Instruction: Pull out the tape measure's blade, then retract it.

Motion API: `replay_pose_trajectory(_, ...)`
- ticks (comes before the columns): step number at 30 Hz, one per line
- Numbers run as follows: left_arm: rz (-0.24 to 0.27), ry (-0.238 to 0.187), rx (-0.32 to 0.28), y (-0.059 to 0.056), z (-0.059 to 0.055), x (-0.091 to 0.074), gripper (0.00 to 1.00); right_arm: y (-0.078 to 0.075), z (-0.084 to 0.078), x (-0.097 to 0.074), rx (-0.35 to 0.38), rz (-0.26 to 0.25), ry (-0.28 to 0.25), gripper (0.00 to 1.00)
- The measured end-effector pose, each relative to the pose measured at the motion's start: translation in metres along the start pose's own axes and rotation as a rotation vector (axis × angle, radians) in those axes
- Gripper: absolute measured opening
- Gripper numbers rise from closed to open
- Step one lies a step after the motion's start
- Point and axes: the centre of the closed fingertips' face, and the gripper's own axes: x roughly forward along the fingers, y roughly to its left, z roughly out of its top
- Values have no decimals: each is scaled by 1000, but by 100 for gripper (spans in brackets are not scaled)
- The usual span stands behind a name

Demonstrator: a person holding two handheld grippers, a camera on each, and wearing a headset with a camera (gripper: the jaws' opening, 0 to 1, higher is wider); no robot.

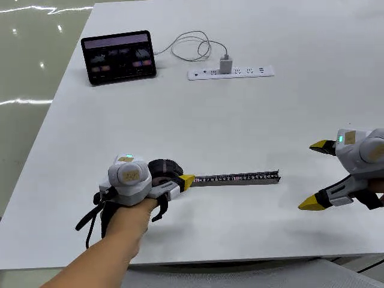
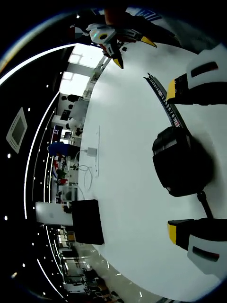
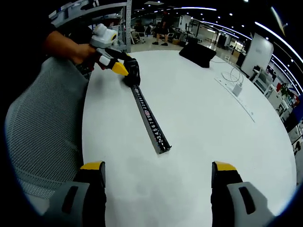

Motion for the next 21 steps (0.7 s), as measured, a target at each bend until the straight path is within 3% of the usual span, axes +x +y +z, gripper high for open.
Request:
replay_pose_trajectory(9,8,-46,-16,-3,2,14,100,-7,13,11,-31,52,22,84)
replay_pose_trajectory(14,43,-13,-6,0,-5,19,100,-11,13,21,-70,88,55,80)
replay_pose_trajectory(21,36,-27,26,0,-10,19,100,-20,8,40,-101,122,91,68)
